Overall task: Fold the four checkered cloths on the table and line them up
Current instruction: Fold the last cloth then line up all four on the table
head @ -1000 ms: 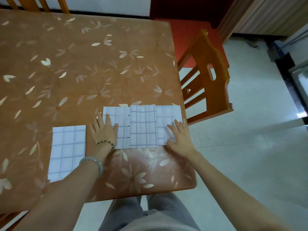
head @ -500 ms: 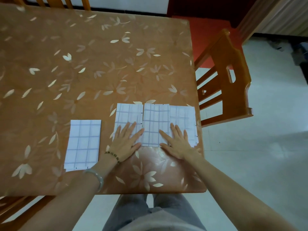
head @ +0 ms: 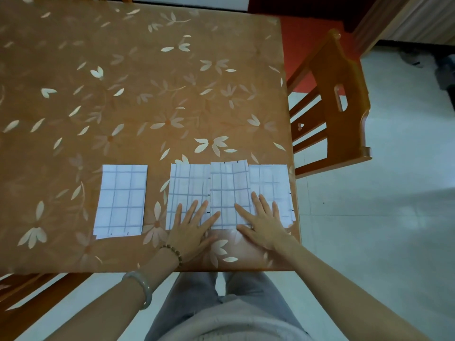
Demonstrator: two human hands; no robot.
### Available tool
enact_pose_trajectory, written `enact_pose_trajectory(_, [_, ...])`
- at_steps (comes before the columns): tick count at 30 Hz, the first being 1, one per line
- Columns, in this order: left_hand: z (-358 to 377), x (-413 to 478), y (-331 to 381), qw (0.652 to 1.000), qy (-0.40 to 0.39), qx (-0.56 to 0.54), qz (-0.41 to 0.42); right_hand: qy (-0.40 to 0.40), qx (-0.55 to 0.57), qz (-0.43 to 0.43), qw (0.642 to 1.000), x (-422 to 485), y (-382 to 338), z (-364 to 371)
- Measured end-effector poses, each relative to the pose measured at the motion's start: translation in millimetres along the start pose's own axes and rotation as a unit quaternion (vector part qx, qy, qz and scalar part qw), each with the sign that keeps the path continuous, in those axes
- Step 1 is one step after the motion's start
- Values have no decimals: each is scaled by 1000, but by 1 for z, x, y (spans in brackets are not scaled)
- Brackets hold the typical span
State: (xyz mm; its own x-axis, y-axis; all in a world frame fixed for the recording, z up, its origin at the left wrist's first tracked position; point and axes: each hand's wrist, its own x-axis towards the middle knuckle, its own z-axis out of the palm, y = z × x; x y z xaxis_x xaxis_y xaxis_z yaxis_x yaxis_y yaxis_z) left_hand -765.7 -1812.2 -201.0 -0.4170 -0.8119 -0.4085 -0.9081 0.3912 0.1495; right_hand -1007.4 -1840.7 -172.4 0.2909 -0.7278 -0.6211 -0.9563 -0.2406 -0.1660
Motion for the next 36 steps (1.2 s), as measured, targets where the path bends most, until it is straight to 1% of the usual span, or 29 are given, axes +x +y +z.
enact_pose_trajectory(1, [2, -4, 2, 1000, 4, 0, 5, 3, 6, -5, 1000, -5, -1, 4])
enact_pose_trajectory(3, [2, -6, 4, 1000, 16, -5, 7, 36, 29, -1, 999, -11, 1, 5])
enact_pose_trajectory(5, [-4, 1, 6, 999, 30, -23, -10, 86, 40, 33, 995, -8, 10, -1])
enact_pose_trajectory(7, [-15, 13, 10, 998, 35, -46, -29, 112, 23, 77, 990, 2, 24, -9])
enact_pose_trajectory(9, [-21, 26, 15, 997, 43, -57, -41, 104, 0, 101, 989, 13, 37, -12])
enact_pose_trajectory(11, [-22, 36, 19, 997, 35, -46, -54, 85, -19, 106, 991, 19, 47, -11])
enact_pose_trajectory(14, [-16, 42, 16, 998, 15, -21, -60, 69, -9, 120, 990, 21, 55, -7])
enact_pose_trajectory(17, [-9, 37, 7, 999, 28, -4, -45, 65, -3, 129, 990, 14, 55, 0])
enact_pose_trajectory(22, [2, 21, -1, 999, 36, 15, -14, 50, -5, 110, 993, -9, 47, 14])
enact_pose_trajectory(28, [14, 1, 10, 999, 33, 27, 5, 62, -18, 92, 994, -29, 33, 39])
enact_pose_trajectory(36, [13, -4, 31, 1000, 23, -6, -3, 82, -3, 109, 991, -31, 32, 39])
